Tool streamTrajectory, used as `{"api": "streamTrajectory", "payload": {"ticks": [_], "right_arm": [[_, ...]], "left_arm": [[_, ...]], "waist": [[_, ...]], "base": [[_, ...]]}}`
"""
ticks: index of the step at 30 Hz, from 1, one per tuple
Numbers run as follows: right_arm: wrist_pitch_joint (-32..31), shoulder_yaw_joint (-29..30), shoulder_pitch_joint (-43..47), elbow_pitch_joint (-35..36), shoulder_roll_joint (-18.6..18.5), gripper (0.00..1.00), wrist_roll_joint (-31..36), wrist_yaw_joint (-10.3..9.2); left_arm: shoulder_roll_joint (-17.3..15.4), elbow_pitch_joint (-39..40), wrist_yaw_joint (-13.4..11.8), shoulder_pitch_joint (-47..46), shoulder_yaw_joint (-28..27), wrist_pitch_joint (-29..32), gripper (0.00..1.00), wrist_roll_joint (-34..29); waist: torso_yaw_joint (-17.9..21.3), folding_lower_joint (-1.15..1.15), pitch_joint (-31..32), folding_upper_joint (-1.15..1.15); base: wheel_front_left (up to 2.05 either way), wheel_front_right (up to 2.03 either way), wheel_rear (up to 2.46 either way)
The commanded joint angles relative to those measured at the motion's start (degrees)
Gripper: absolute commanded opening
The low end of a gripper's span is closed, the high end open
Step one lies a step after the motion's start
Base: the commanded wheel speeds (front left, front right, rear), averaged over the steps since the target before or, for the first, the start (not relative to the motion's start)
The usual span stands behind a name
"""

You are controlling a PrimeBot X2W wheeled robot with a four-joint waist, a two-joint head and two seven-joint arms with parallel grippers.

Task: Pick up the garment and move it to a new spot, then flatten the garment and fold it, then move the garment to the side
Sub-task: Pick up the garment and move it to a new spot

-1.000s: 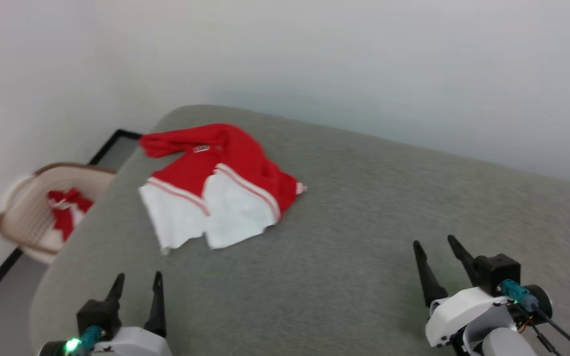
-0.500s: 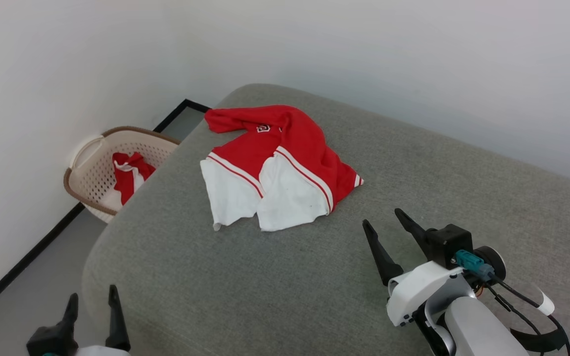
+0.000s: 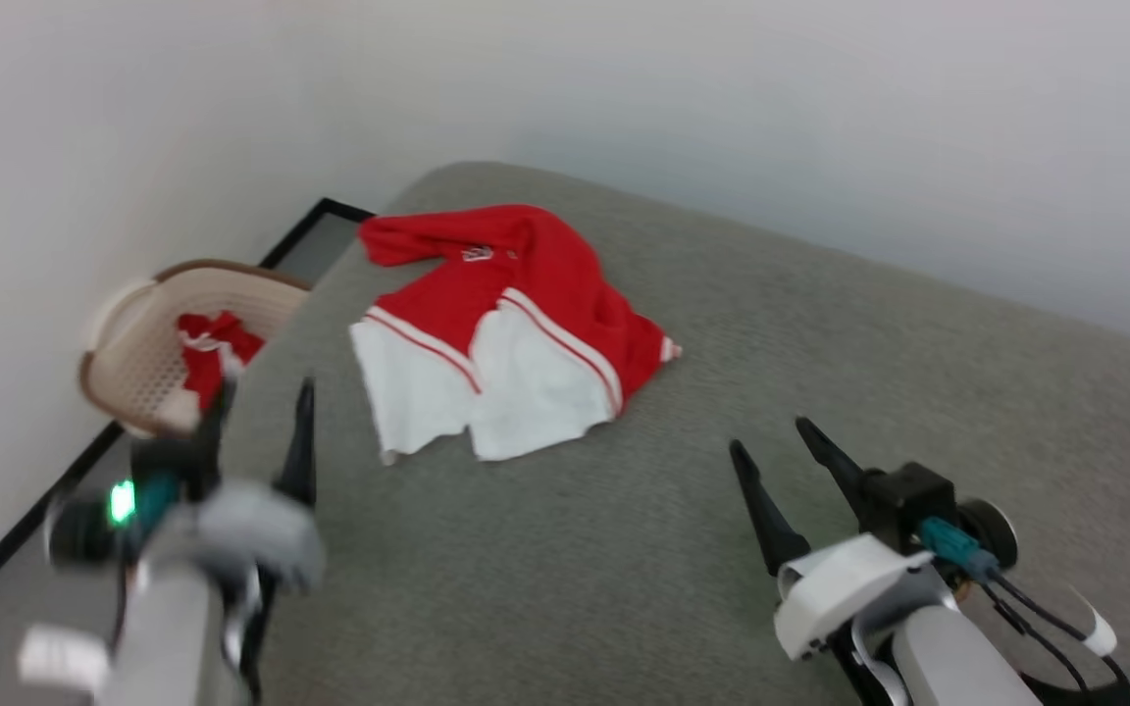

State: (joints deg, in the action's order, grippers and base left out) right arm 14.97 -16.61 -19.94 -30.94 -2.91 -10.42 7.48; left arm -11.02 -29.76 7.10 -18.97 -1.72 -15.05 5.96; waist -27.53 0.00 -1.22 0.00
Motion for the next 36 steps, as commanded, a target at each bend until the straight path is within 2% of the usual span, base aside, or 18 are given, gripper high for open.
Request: {"api": "streamTrajectory", "payload": {"ticks": [1, 4, 6, 8, 10, 14, 18, 22, 29, 32, 36], "right_arm": [[0.3, -0.3, -1.0, 0.8, -0.1, 1.00, 0.4, 0.02], [0.3, -1.1, -2.8, 2.2, -0.1, 1.00, 0.9, 0.01], [0.3, -1.3, -3.6, 3.0, -0.1, 1.00, 0.7, 0.01], [0.3, -2.1, -4.2, 3.9, -0.1, 1.00, -0.3, 0.01], [0.3, -2.8, -4.3, 4.9, -0.1, 1.00, -1.1, 0.01], [0.3, -3.8, -3.2, 6.5, 0.0, 1.00, -2.5, 0.01], [0.3, -5.5, -2.9, 7.0, 0.1, 1.00, -2.7, 0.01], [0.3, -6.9, -4.1, 7.3, 0.0, 1.00, -2.5, 0.01], [0.3, -8.4, -5.5, 7.9, 0.1, 1.00, -2.2, 0.01], [0.3, -9.3, -6.0, 8.1, 0.1, 1.00, -2.6, 0.01], [0.3, -10.3, -6.6, 8.4, 0.1, 1.00, -3.2, 0.01]], "left_arm": [[-1.0, -1.6, 0.4, -4.2, 1.4, 0.5, 1.00, 0.5], [-3.0, -6.1, 0.4, -12.2, 6.3, 2.2, 1.00, 5.0], [-5.4, -9.3, 0.4, -16.9, 10.2, 4.3, 1.00, 9.3], [-7.3, -12.4, 0.4, -20.4, 14.0, 8.2, 1.00, 16.3], [-10.7, -15.2, 0.4, -23.5, 16.7, 12.5, 1.00, 23.0], [-16.1, -19.3, 0.3, -25.9, 22.2, 22.4, 1.00, 33.9], [-22.2, -20.1, 0.3, -26.1, 27.0, 31.0, 1.00, 42.2], [-26.6, -20.8, 0.3, -25.6, 30.3, 34.9, 1.00, 47.1], [-30.2, -23.5, 0.3, -25.2, 31.8, 35.3, 1.00, 53.9], [-30.9, -24.7, 0.3, -23.8, 33.7, 36.3, 1.00, 55.1], [-30.2, -26.1, 0.3, -22.4, 35.5, 37.7, 1.00, 57.3]], "waist": [[6.5, 0.00, -5.2, 0.00], [11.5, 0.00, -8.6, 0.00], [14.6, 0.00, -10.4, 0.00], [17.8, 0.00, -11.8, 0.00], [20.4, 0.00, -12.6, 0.00], [24.9, 0.00, -13.3, 0.00], [28.2, 0.00, -13.8, 0.00], [31.0, 0.00, -15.0, 0.00], [34.3, 0.00, -17.8, 0.00], [35.2, 0.00, -18.5, 0.00], [35.6, 0.00, -18.9, 0.00]], "base": [[0.00, 0.00, 0.00], [0.00, 0.00, 0.00], [0.00, 0.00, 0.00], [0.00, 0.00, 0.00], [0.00, 0.00, 0.00], [0.00, 0.00, 0.00], [0.00, 0.00, 0.00], [0.00, 0.00, 0.00], [0.00, 0.00, 0.00], [0.00, 0.00, 0.00], [0.00, 0.00, 0.00]]}}
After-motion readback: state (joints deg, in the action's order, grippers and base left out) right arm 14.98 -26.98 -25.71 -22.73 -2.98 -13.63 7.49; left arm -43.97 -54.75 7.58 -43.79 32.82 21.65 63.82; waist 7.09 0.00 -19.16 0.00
